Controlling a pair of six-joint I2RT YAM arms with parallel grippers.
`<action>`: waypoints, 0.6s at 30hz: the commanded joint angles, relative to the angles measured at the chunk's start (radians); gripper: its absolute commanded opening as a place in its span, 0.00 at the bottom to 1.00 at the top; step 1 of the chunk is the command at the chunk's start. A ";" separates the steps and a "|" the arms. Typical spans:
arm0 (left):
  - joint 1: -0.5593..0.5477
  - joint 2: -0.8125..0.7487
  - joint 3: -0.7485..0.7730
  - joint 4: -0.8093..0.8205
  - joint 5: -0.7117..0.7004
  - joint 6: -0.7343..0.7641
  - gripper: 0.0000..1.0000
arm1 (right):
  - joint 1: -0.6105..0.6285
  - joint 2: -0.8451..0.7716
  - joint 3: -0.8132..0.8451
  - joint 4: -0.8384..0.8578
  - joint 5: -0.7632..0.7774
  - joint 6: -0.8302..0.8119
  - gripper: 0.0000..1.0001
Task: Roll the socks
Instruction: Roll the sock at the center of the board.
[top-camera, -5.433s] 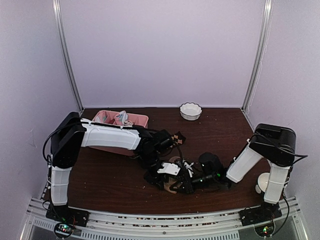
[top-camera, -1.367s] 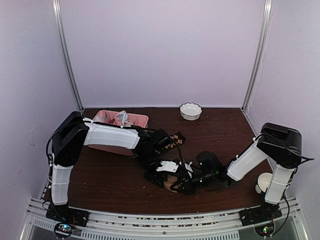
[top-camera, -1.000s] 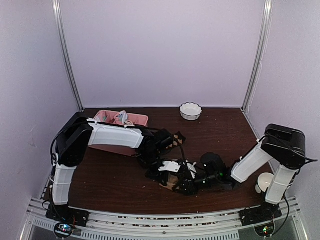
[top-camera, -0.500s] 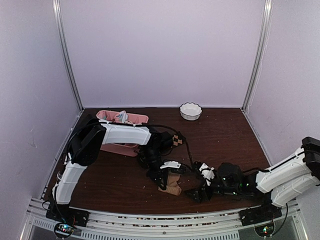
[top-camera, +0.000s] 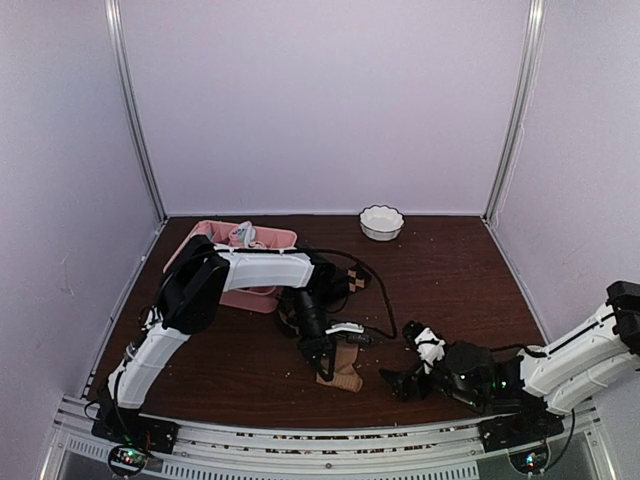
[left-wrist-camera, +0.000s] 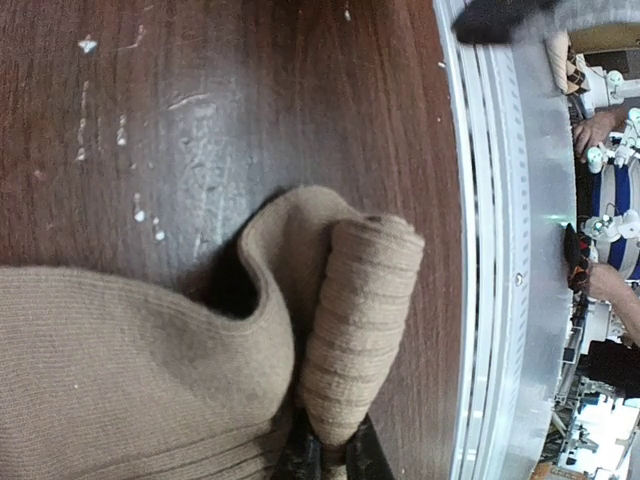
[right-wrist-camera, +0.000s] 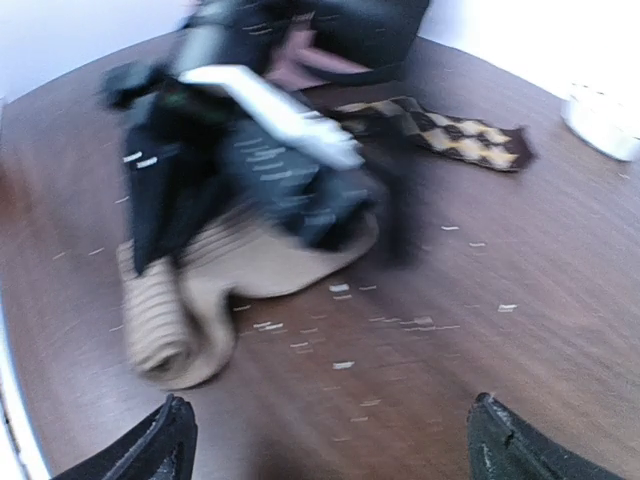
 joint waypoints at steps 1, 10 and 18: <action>-0.002 0.114 -0.020 0.014 -0.262 -0.058 0.00 | 0.094 0.086 0.011 0.130 -0.054 -0.181 0.88; -0.002 0.157 0.011 -0.011 -0.282 -0.067 0.00 | 0.174 0.272 0.149 0.128 -0.152 -0.459 0.57; -0.002 0.167 0.032 -0.029 -0.263 -0.061 0.00 | 0.159 0.422 0.288 0.086 -0.148 -0.594 0.49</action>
